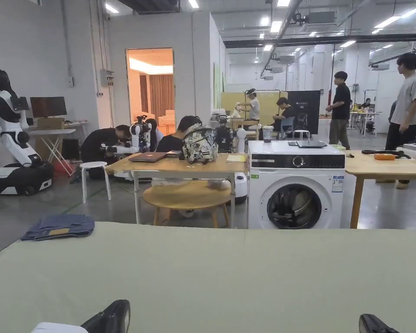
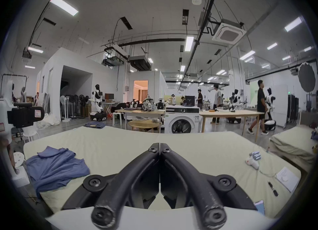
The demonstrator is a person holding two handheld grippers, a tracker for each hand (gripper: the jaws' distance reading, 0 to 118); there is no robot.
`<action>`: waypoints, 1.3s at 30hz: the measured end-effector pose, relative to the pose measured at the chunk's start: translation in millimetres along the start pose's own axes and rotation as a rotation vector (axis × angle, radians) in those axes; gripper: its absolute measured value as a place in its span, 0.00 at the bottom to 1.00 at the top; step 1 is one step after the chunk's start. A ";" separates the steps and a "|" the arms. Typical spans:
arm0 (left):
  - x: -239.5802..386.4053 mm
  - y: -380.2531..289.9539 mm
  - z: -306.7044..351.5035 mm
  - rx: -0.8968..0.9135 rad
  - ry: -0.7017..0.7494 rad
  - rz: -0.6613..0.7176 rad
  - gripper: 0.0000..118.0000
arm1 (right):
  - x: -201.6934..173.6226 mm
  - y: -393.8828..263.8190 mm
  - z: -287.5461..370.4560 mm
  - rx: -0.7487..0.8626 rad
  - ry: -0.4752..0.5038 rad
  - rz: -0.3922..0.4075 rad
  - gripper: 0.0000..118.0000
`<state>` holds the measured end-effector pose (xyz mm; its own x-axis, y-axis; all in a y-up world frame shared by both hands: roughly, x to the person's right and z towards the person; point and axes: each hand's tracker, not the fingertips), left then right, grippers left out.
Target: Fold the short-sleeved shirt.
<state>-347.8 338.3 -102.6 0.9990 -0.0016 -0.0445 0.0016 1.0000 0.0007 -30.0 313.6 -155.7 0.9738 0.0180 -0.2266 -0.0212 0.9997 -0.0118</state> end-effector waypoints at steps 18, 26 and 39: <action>-5.5 -2.8 3.3 -0.009 0.033 -0.015 0.00 | 2.6 -3.5 -0.5 -0.047 -0.036 0.033 0.00; -0.1 -4.3 -0.6 -0.034 0.043 -0.032 0.00 | 4.1 -2.0 -0.4 -0.047 -0.042 0.034 0.00; -2.8 -5.2 -2.5 -0.049 0.017 0.011 0.00 | 7.6 -0.7 -1.1 -0.059 -0.050 0.022 0.00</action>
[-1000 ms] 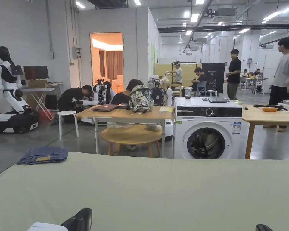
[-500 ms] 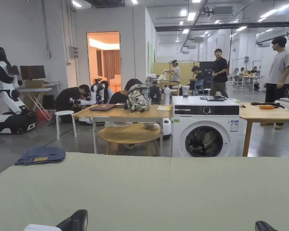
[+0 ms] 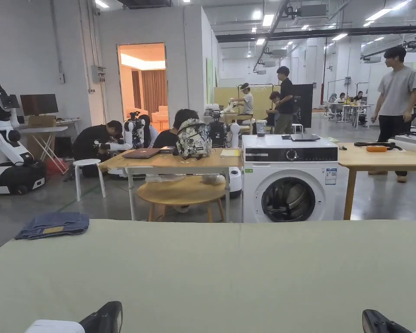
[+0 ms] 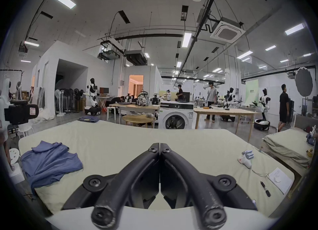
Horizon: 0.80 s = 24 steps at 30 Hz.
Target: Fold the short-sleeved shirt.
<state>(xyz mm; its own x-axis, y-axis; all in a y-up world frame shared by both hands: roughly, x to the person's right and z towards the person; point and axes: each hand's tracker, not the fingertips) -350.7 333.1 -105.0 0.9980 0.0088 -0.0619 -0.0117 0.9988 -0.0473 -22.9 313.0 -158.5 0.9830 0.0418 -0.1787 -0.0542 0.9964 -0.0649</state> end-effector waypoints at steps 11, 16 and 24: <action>1.8 1.0 2.8 0.013 0.003 -0.016 0.00 | 0.0 -0.9 -1.8 0.000 -0.014 0.015 0.00; 3.2 -1.4 3.1 0.013 0.002 -0.026 0.00 | 2.8 -1.9 -1.8 -0.004 -0.017 -0.008 0.00; -15.6 -1.3 15.2 0.008 0.063 -0.026 0.00 | -24.0 -4.8 -13.3 -0.010 0.044 0.017 0.00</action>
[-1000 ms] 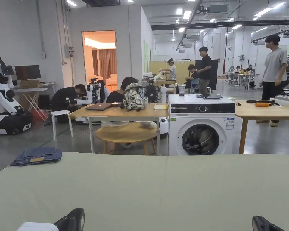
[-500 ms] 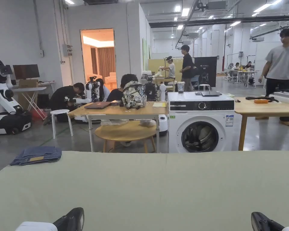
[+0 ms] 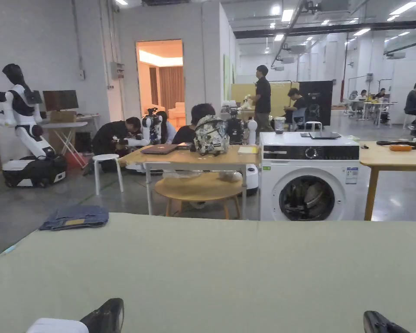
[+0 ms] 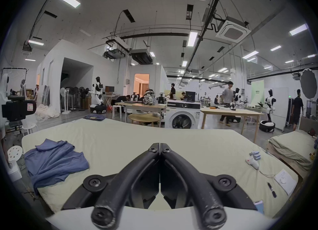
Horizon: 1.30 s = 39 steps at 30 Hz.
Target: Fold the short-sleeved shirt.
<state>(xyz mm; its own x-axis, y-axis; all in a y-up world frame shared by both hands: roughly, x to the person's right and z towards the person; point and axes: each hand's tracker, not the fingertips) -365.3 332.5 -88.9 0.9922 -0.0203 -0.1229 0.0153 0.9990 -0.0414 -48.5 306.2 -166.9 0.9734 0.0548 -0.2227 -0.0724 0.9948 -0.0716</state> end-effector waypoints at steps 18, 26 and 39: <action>-136.0 -27.3 9.8 -0.334 0.018 0.173 0.36 | -77.3 -22.6 -40.3 -0.068 0.277 -0.047 0.00; -196.5 -124.7 -117.6 -0.618 0.005 0.114 0.90 | -64.2 -47.5 -31.5 -0.164 0.289 0.008 0.00; -202.5 -195.7 -204.3 -0.895 0.028 0.021 0.00 | -4.9 -88.6 -10.7 -0.340 0.149 -0.050 0.00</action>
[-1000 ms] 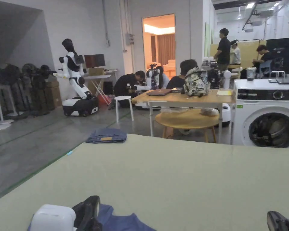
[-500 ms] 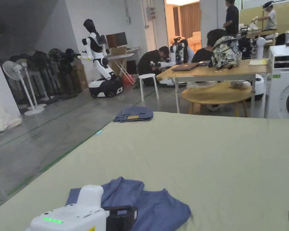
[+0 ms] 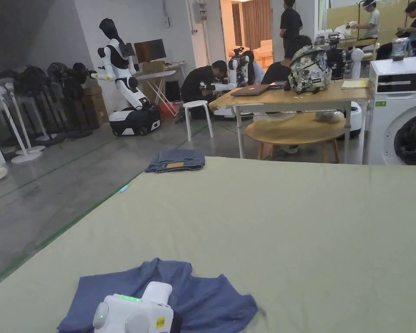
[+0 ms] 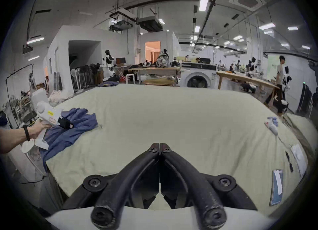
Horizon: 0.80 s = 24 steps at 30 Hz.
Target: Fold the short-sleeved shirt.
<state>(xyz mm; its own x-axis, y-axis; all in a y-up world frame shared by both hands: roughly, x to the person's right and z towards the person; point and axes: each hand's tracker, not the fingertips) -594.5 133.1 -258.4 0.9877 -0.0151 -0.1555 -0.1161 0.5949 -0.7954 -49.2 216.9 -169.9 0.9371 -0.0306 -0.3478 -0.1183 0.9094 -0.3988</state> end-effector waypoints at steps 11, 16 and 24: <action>-57.4 65.6 121.0 0.273 -0.067 0.241 0.00 | 20.2 6.0 12.2 0.038 -0.042 0.009 0.00; -63.6 157.5 215.3 0.468 0.063 0.057 0.00 | 34.6 4.1 22.2 0.098 -0.035 -0.054 0.00; 97.6 190.7 191.3 0.505 -0.082 -0.237 0.00 | 58.2 8.2 28.6 0.087 -0.094 -0.184 0.00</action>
<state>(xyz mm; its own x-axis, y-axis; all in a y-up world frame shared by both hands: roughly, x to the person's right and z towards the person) -500.3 398.8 -313.2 0.9880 -0.1447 0.0550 0.1543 0.8941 -0.4204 13.7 234.4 -169.2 0.9672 -0.1641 -0.1940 0.0821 0.9244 -0.3724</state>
